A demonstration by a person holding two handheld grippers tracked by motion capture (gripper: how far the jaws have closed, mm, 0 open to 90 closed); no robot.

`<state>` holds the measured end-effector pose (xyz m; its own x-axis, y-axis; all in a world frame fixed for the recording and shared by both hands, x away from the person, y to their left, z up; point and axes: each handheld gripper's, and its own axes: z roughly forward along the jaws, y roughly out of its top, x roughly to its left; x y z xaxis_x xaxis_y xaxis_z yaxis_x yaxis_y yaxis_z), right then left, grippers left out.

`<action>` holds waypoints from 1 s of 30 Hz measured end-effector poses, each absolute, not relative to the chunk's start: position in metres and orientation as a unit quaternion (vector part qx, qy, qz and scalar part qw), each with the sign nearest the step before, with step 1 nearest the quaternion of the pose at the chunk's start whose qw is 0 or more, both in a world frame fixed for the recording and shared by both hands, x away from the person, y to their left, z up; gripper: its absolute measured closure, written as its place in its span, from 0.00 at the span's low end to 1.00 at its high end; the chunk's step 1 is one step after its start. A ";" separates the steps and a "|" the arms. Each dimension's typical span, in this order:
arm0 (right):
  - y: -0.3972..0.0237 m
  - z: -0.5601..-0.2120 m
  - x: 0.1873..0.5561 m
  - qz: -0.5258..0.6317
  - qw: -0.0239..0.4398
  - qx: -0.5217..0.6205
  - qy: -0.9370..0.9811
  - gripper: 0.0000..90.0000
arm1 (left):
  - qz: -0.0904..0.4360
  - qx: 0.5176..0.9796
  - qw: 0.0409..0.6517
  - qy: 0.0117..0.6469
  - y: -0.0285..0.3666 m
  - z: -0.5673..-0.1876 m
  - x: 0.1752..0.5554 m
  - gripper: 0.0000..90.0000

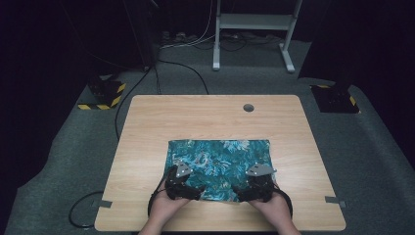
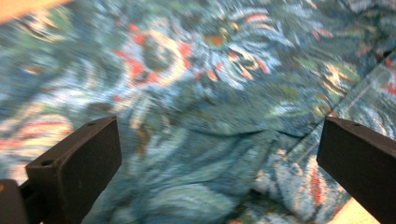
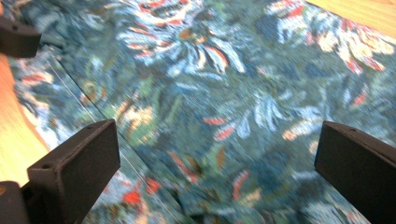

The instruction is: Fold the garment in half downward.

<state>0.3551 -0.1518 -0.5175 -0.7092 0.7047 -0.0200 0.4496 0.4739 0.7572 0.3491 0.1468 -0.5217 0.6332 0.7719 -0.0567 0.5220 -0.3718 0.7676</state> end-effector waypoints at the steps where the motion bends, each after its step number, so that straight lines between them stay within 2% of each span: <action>1: -0.149 -0.516 0.355 0.383 0.168 0.339 0.843 0.00 | 0.158 0.812 0.395 0.400 0.150 -0.521 0.350 0.00; 11: -0.136 -0.516 0.355 0.392 0.162 0.333 0.842 0.00 | 0.162 0.789 0.403 0.434 0.184 -0.522 0.347 0.01; 22: -0.174 -0.527 0.353 0.391 0.169 0.365 0.828 0.00 | 0.170 0.779 0.397 0.456 0.218 -0.535 0.327 0.01; 30: -0.186 -0.539 0.350 0.395 0.162 0.381 0.820 0.00 | 0.166 0.779 0.397 0.457 0.223 -0.544 0.319 0.01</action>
